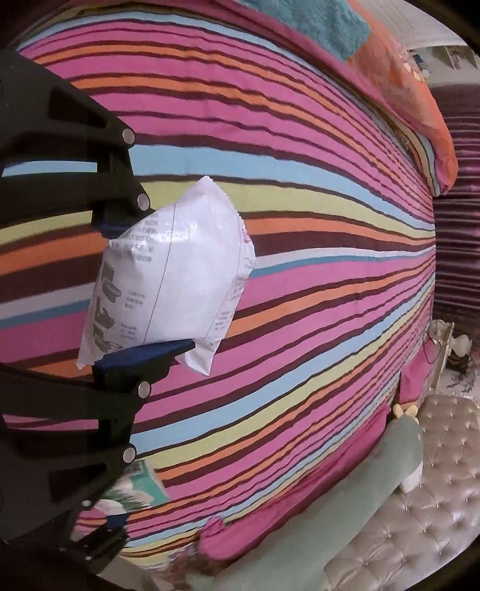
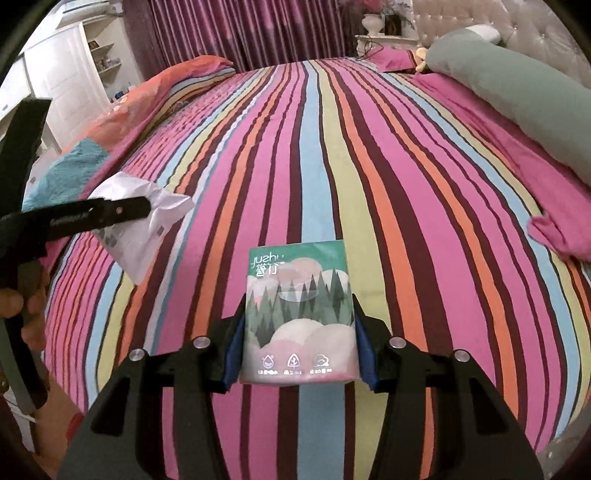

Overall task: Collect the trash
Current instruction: 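Carry the white bag and tissue pack over the wastebasket with both tools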

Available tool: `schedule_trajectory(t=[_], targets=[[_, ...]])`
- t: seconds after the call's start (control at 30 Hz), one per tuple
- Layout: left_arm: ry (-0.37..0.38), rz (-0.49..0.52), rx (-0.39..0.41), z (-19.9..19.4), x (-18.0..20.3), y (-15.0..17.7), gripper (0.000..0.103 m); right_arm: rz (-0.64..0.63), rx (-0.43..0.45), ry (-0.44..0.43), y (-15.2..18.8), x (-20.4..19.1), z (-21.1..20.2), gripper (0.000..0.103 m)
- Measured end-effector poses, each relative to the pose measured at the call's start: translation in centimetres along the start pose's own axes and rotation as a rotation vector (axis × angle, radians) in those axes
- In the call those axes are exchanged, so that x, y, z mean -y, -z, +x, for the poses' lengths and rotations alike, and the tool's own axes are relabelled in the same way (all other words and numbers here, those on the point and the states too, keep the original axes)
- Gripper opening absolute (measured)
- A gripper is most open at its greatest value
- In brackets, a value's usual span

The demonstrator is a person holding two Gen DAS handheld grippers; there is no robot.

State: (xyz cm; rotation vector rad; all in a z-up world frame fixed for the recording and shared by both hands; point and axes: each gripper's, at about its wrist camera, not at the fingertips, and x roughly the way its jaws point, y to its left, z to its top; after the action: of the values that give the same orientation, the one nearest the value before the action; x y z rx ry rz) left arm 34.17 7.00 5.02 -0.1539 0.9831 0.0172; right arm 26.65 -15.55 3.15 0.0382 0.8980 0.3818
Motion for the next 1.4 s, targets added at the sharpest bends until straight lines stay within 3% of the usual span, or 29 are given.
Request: schedule_trajectory(t=[0.3, 0.67, 0.9, 1.4], targets=[[0.000, 0.007, 0.011, -5.0, -1.1, 6.9, 0.046, 0.005, 0.009, -0.002, 3.7, -0.8, -3.6, 0.048], [0.062, -0.012, 0.004, -9.3, -1.0, 15.2, 0.046, 0.004, 0.016, -0.067, 8.0, -2.2, -7.8, 0.048], [0.052, 0.016, -0.002, -11.7, -0.6, 19.7, 0.045, 0.005, 0.003, -0.081, 11.0, -2.6, -9.3, 0.048], [0.065, 0.076, -0.106, -12.4, 1.6, 29.3, 0.046, 0.081, -0.118, -0.098, 18.2, -2.5, -9.9, 0.048]])
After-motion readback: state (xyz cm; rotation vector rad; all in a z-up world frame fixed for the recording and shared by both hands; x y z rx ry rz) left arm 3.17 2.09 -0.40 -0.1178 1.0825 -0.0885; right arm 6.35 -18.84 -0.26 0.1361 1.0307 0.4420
